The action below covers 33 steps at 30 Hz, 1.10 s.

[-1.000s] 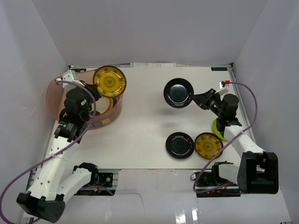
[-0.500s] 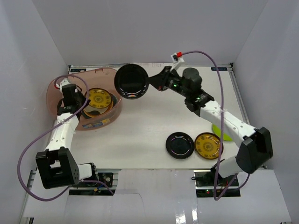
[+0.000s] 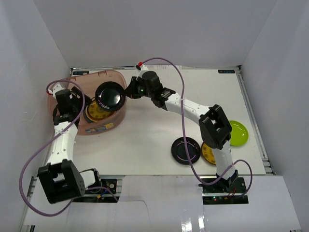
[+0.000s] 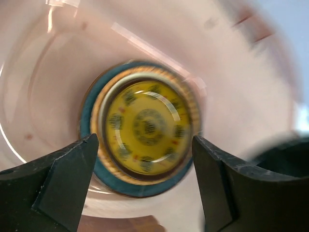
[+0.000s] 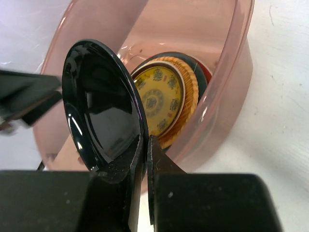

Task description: Place the plates into the plastic bin on the countertop

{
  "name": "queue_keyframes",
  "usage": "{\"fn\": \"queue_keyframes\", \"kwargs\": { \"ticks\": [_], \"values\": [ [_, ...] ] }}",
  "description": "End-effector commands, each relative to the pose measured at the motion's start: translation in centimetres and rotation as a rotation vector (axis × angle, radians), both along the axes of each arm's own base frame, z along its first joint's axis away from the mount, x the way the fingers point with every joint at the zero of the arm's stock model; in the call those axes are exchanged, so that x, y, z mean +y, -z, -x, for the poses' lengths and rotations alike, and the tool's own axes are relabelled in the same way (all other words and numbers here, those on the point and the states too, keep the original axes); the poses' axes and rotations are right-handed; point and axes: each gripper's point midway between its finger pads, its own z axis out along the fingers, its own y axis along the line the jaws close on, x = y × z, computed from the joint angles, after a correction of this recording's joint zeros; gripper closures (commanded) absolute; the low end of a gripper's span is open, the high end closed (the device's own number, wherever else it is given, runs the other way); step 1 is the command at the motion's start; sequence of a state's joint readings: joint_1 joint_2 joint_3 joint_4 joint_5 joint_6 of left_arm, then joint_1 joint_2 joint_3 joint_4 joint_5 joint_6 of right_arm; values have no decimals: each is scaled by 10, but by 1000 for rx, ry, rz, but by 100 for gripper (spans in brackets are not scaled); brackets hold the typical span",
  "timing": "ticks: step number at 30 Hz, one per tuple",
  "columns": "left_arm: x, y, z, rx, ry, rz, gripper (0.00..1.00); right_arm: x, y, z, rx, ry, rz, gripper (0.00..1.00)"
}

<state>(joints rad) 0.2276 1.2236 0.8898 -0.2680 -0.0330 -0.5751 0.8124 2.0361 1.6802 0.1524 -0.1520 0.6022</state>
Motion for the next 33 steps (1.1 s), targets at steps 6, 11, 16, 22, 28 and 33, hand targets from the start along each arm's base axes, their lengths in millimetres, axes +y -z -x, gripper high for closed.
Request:
{"fn": "queue_keyframes", "kwargs": {
  "ticks": [6, 11, 16, 22, 28, 33],
  "values": [
    [-52, -144, 36, -453, 229, -9, 9, 66, 6, -17, -69, 7, -1, 92],
    [-109, -127, 62, -417, 506, 98, 11, 91, 21, -17, -71, 11, -8, 70],
    [-139, -118, 87, -402, 655, 171, 12, 81, 4, -13, -94, 21, -14, 48],
    [-185, -126, 111, -405, 826, 259, 17, 23, -70, 9, -223, 71, -26, 53],
    [-274, -86, 128, -282, 1000, 280, 21, -155, -30, 38, -185, 346, 90, 84],
    [-356, -34, 159, -141, 1142, 217, 20, -345, 69, 78, 40, 680, 149, 87]
  ]
}}
